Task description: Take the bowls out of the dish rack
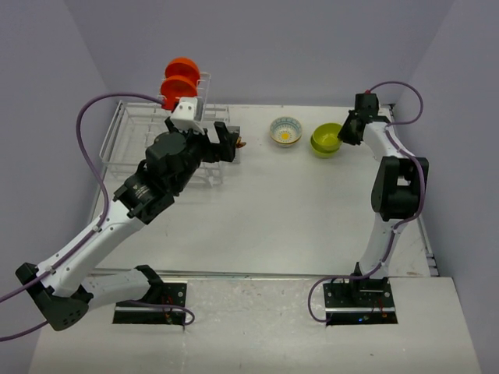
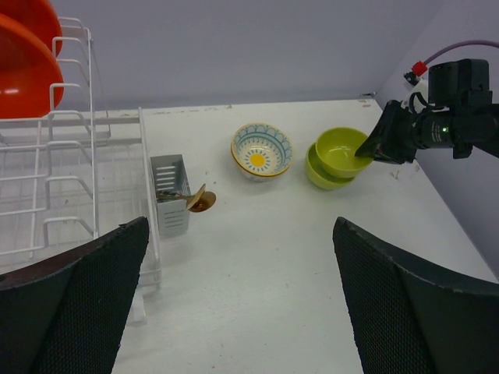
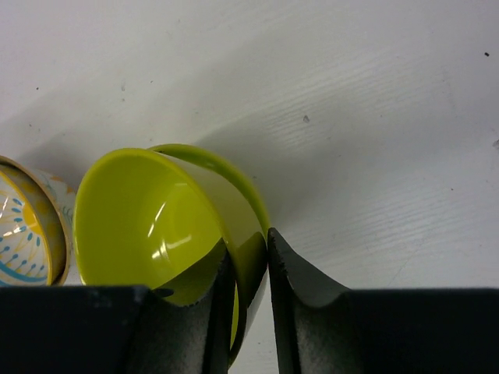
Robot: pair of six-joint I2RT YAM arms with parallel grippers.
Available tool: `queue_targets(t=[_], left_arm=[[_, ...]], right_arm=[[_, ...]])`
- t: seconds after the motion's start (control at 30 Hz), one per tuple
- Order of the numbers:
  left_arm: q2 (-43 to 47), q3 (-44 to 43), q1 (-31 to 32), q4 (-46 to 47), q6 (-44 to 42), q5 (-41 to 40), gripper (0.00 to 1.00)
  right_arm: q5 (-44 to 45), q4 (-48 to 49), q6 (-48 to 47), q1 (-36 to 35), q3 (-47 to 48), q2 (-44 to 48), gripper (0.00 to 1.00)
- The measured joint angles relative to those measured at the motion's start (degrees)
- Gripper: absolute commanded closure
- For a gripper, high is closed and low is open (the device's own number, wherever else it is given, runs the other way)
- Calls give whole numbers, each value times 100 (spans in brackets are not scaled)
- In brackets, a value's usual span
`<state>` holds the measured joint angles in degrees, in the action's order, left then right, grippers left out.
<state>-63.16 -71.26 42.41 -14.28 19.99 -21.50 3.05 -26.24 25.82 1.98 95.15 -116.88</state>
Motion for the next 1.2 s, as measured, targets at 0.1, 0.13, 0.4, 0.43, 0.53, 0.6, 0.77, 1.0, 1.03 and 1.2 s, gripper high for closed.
queue_targets(t=[0.1,0.13,0.4,0.43,0.53,0.6,0.77,1.0,1.03,1.2], left_arm=[[52,39,-2,20,0,13,0],[76,66,-2,31,0,13,0],[48,85,-131,9,236,-197,0],[-15,52,-256,-52,358,-232,0],[-323,-94,-763,-210,695,-304,0],[-511,-175,-1043,-350,966,-404,0],[-640,-352,-1344,-533,1624,-605,0],[-931,-951,-2758,-269,2879,157,0],[-1027,-1010,-3018,-162,3106,376,0],[-1978,-1513,-3744,323,4113,1434,0]], right_arm=[[-109,-13,-11,7,0,-31,70],[-114,-15,-13,4,0,-37,68],[-251,-4,24,-4,-9,-13,46],[-256,2,31,-4,-35,28,42],[-249,-15,81,-4,-192,267,37],[-225,-85,127,-4,-267,481,36],[-94,-203,275,-4,-597,1381,16],[-813,-68,520,4,-1989,3735,1],[-1088,13,555,7,-2197,4065,1],[-2382,422,815,0,-2975,5195,1]])
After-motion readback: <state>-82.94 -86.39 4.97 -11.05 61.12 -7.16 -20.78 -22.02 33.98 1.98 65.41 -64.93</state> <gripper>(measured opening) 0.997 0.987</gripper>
